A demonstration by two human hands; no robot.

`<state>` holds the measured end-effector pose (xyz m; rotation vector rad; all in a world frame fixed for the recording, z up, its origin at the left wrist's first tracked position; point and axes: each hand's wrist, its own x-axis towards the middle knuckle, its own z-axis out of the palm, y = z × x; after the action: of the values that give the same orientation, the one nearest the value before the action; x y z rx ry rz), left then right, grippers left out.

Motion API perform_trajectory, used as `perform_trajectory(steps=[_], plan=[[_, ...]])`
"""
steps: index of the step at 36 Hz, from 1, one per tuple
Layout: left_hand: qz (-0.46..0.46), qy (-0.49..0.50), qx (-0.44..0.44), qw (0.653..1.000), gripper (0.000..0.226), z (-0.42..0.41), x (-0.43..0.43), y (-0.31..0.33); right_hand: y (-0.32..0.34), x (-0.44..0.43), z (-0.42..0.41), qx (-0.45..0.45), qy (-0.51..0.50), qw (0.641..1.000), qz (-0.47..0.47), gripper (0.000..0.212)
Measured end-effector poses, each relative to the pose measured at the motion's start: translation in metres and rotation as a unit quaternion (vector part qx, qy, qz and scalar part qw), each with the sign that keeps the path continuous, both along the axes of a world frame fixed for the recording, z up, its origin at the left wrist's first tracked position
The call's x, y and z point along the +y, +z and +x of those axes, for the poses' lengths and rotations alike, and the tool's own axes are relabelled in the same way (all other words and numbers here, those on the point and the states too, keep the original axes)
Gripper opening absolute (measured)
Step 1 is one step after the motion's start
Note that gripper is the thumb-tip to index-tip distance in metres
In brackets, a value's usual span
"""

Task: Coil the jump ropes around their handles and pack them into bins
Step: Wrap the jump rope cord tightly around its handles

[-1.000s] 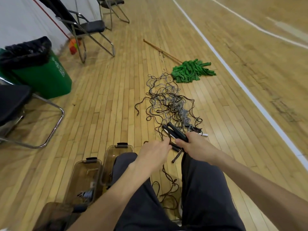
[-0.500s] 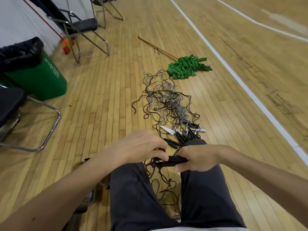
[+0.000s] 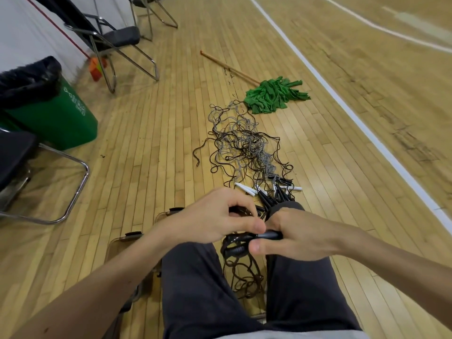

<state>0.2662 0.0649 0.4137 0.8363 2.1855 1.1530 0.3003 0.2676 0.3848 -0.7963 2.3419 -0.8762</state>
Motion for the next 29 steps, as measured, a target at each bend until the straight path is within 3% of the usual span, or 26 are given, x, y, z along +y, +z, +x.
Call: perform_trajectory(steps=[5,7,9,11,13,19,22,25,29], plan=[[0.066,-0.011,-0.050,0.997,0.025,0.003,0.001,-0.005,-0.001,0.000,0.007,0.022,-0.007,0.998,-0.061,0.071],[0.108,0.022,-0.086,0.990,0.040,0.005,0.005,-0.011,-0.001,-0.001,0.005,0.017,-0.020,0.994,-0.103,0.076],[0.133,0.052,-0.102,0.984,0.052,0.010,0.006,-0.016,0.000,0.000,0.003,0.004,-0.059,0.989,-0.137,0.067],[0.136,0.067,-0.079,0.985,0.029,0.016,0.006,-0.021,-0.002,0.001,0.001,0.004,-0.103,0.982,-0.158,0.055],[0.136,0.113,-0.120,0.977,0.012,0.019,0.010,-0.022,-0.003,0.002,-0.001,0.018,-0.141,0.976,-0.165,0.055],[0.157,0.174,-0.204,0.950,0.042,0.018,0.020,-0.033,-0.005,0.011,-0.014,0.064,-0.222,0.960,-0.159,0.064],[0.157,0.186,-0.230,0.942,0.042,0.016,0.019,-0.039,-0.002,0.016,-0.023,0.072,-0.267,0.950,-0.147,0.052],[0.133,0.196,-0.266,0.934,0.044,0.016,0.018,-0.046,0.000,0.026,-0.036,0.079,-0.324,0.933,-0.133,0.055],[0.023,0.188,-0.212,0.959,0.042,0.017,0.019,-0.050,-0.015,0.039,-0.057,0.114,-0.368,0.922,-0.047,0.061]])
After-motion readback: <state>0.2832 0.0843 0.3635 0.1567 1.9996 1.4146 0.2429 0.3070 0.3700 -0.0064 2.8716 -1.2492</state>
